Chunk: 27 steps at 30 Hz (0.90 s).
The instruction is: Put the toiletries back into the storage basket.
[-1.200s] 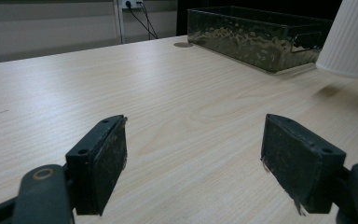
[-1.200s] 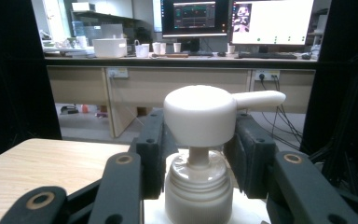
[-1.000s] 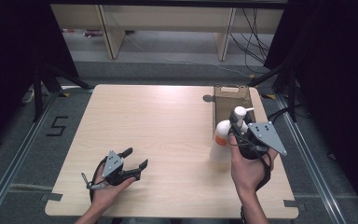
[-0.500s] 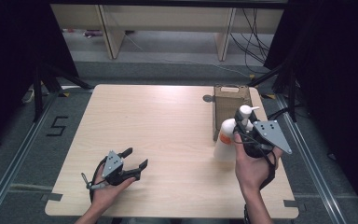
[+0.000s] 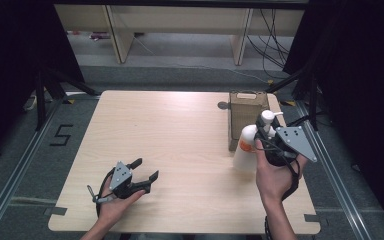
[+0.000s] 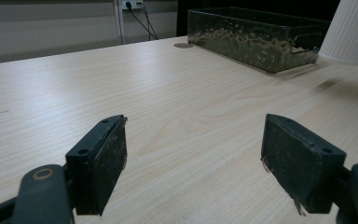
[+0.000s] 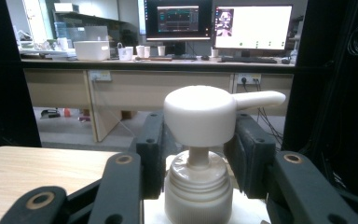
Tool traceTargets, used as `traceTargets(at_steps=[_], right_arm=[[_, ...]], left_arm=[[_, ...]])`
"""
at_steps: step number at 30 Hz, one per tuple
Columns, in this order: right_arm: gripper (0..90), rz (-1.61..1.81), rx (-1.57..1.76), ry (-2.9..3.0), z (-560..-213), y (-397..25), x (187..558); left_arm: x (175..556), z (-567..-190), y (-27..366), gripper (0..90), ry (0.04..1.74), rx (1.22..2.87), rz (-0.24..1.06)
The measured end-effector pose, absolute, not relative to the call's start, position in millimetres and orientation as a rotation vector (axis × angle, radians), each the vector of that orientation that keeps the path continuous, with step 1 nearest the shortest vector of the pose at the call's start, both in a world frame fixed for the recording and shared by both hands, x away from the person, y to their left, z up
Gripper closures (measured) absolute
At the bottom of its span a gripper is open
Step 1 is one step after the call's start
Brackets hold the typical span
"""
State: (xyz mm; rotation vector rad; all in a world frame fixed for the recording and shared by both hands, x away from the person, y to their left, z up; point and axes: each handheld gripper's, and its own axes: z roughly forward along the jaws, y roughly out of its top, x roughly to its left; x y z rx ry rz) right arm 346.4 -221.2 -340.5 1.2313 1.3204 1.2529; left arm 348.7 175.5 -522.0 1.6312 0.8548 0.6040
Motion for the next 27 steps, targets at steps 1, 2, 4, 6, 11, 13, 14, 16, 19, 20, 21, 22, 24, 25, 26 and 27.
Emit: traceTargets(at_steps=[1,2,4,6,11,13,14,16,19,20,21,22,24,25,26,27], right_arm=[[60.6,1.244,1.224,1.318,-340,-222,347],[60.6,1.237,1.221,1.319,-340,-223,347],[60.6,1.24,1.22,1.318,-339,-224,349],[60.7,1.245,1.23,1.318,-339,-224,349],[60.6,1.231,1.226,1.31,-337,-227,352],[60.6,1.229,1.218,1.31,-337,-228,353],[60.6,1.235,1.223,1.31,-337,-228,354],[60.6,1.231,1.221,1.308,-336,-229,355],[60.6,1.223,1.218,1.303,-335,-231,356],[60.7,1.224,1.224,1.301,-335,-231,357],[60.6,1.226,1.219,1.305,-334,-232,358],[60.6,1.222,1.219,1.299,-334,-232,358],[60.6,1.216,1.212,1.299,-332,-233,360],[60.7,1.219,1.214,1.298,-332,-233,360],[60.6,1.221,1.227,1.294,-332,-233,361],[60.6,1.221,1.219,1.296,-331,-234,362]], left_arm=[[349,-522,176,21.7,0.855,1.631,0.604],[349,-522,176,21.7,0.854,1.632,0.604],[349,-522,176,21.7,0.854,1.631,0.604],[349,-522,176,21.7,0.854,1.631,0.604],[349,-522,176,21.7,0.855,1.632,0.603],[349,-522,176,21.7,0.855,1.633,0.604],[349,-522,176,21.7,0.854,1.633,0.604],[349,-522,176,21.7,0.855,1.633,0.604],[349,-522,175,21.7,0.855,1.631,0.603],[349,-522,175,21.7,0.855,1.631,0.602],[349,-522,175,21.7,0.854,1.633,0.603],[349,-522,175,21.7,0.855,1.632,0.602],[349,-522,175,21.7,0.855,1.632,0.602],[349,-522,175,21.7,0.855,1.632,0.603],[349,-522,175,21.7,0.855,1.631,0.602],[349,-522,176,21.7,0.854,1.633,0.604]])
